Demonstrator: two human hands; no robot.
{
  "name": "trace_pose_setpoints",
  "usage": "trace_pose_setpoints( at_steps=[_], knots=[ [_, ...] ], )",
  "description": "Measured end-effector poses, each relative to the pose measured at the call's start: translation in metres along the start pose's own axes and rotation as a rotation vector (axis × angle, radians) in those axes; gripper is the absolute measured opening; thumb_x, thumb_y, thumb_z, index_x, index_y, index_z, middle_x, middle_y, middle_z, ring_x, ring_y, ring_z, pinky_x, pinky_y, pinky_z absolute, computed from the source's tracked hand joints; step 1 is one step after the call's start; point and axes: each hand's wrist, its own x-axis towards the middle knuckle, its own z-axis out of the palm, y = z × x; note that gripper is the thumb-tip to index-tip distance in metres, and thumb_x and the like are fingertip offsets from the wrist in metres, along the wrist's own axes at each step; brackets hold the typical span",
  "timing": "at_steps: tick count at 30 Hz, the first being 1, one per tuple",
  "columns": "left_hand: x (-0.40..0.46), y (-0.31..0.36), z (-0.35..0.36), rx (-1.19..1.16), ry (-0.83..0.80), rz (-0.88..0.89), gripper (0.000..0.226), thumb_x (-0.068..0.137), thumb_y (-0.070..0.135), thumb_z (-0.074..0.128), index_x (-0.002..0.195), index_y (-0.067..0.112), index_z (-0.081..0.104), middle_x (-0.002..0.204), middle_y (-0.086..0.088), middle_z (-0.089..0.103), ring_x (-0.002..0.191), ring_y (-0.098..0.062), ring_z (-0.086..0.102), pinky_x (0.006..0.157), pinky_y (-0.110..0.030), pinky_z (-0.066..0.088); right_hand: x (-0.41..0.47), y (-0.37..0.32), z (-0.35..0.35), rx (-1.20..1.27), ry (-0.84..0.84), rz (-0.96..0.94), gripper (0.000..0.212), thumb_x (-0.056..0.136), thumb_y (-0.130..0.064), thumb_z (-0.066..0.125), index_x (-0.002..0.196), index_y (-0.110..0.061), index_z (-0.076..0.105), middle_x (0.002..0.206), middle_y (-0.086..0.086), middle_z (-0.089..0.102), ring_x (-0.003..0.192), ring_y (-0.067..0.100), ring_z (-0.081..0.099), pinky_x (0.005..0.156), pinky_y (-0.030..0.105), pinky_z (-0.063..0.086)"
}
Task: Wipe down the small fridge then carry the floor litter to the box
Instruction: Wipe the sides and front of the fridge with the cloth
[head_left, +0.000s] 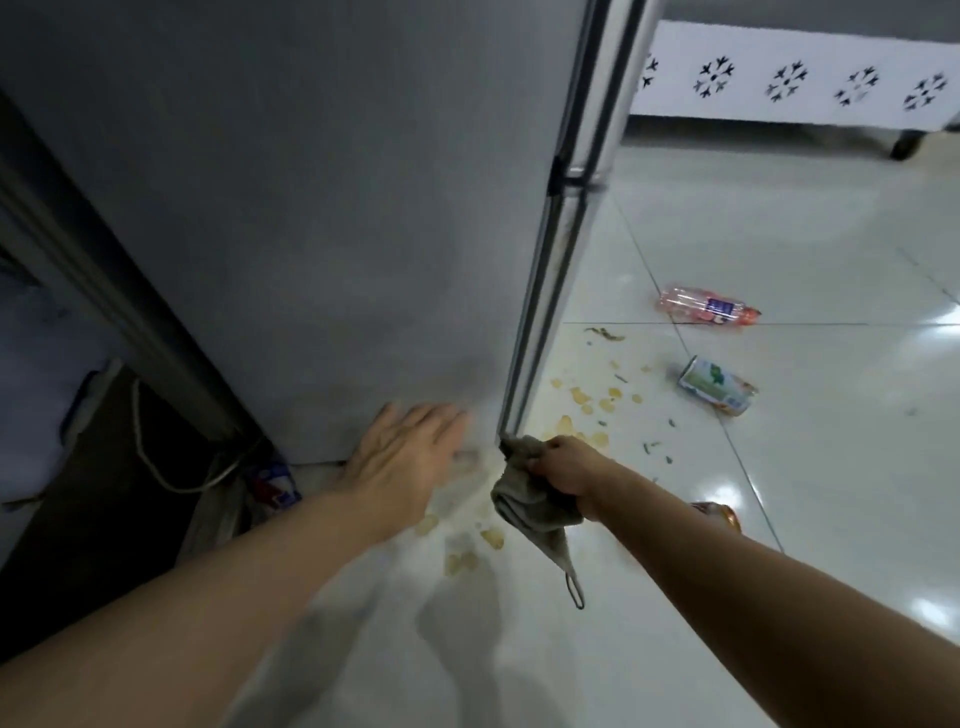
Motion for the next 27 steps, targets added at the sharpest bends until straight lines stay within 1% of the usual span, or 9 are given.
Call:
trace_pose_setpoints(
  at_steps=[1,3,6,10,13,17,21,25,27],
  knots=[
    [0.002,0.011,-0.013,0.001,-0.027,0.011,0.072,0.079,0.002,0.047,0.146,0.012,0.022,0.15,-0.005,0.031,0.134,-0.02,0.033,0.108,-0.037,0.022,-0.012,0.003,-0.013,0.003,0.016,0.01,0.024,0.094,-0.013,0.05,0.113,-0.002,0.058,0.092,0.007,0.058,0.071,0.013,0.053,0.051,0.019,0.04],
    [0.006,0.033,-0.042,-0.007,-0.072,0.025,0.072,0.076,0.0,0.049,0.143,0.013,0.028,0.145,-0.005,0.037,0.128,-0.022,0.039,0.101,-0.038,0.029,-0.038,0.008,-0.042,0.073,0.02,0.049,0.023,0.093,-0.011,0.049,0.114,-0.005,0.057,0.095,0.007,0.058,0.071,0.011,0.052,0.05,0.018,0.038],
    [0.016,0.066,-0.093,-0.015,-0.112,0.024,0.075,0.074,-0.003,0.05,0.143,0.014,0.028,0.145,-0.003,0.037,0.129,-0.02,0.037,0.1,-0.038,0.026,-0.079,0.007,-0.087,0.262,-0.007,0.091,0.029,0.094,-0.007,0.048,0.121,-0.008,0.056,0.104,0.009,0.061,0.093,0.022,0.059,0.073,0.027,0.05],
    [0.036,0.109,-0.173,-0.018,-0.161,0.031,0.077,0.074,0.0,0.053,0.144,0.016,0.024,0.145,-0.002,0.035,0.13,-0.02,0.035,0.1,-0.038,0.026,-0.137,-0.011,-0.153,0.443,0.01,0.093,0.031,0.093,-0.007,0.05,0.123,-0.012,0.058,0.116,0.013,0.062,0.105,0.028,0.059,0.087,0.035,0.051],
    [0.051,0.143,-0.232,-0.017,-0.214,0.037,0.078,0.078,0.005,0.055,0.145,0.019,0.018,0.148,0.002,0.03,0.132,-0.017,0.031,0.104,-0.037,0.025,-0.178,-0.031,-0.206,0.488,0.017,0.095,0.03,0.093,-0.008,0.052,0.121,-0.015,0.059,0.113,0.012,0.063,0.102,0.026,0.06,0.08,0.032,0.05],
    [0.073,0.182,-0.302,-0.032,-0.232,0.038,0.074,0.082,0.003,0.051,0.145,0.021,0.017,0.148,0.003,0.028,0.134,-0.016,0.029,0.109,-0.038,0.023,-0.223,-0.054,-0.276,0.516,0.023,0.095,0.03,0.092,-0.007,0.054,0.119,-0.017,0.059,0.111,0.011,0.063,0.101,0.027,0.06,0.081,0.033,0.052],
    [0.101,0.211,-0.36,-0.036,-0.214,-0.006,0.073,0.086,0.008,0.051,0.147,0.019,0.012,0.152,0.003,0.023,0.138,-0.015,0.025,0.114,-0.041,0.021,-0.254,-0.074,-0.335,0.469,0.046,0.041,0.03,0.09,-0.005,0.055,0.116,-0.02,0.059,0.101,0.006,0.063,0.089,0.02,0.06,0.065,0.026,0.05],
    [0.133,0.233,-0.404,-0.062,-0.179,-0.07,0.071,0.086,0.01,0.052,0.146,0.018,0.014,0.15,0.002,0.026,0.136,-0.016,0.028,0.114,-0.041,0.021,-0.269,-0.094,-0.383,0.454,0.073,-0.034,0.033,0.09,-0.003,0.055,0.119,-0.017,0.06,0.103,0.007,0.063,0.09,0.02,0.059,0.082,0.033,0.052],
    [0.149,0.237,-0.415,-0.069,-0.167,-0.095,0.07,0.086,0.012,0.053,0.146,0.018,0.015,0.149,0.002,0.028,0.135,-0.017,0.03,0.113,-0.04,0.022,-0.267,-0.105,-0.401,0.437,0.064,-0.068,0.034,0.091,-0.006,0.055,0.123,-0.016,0.058,0.107,0.008,0.062,0.088,0.018,0.059,0.08,0.03,0.052]
  ],
)
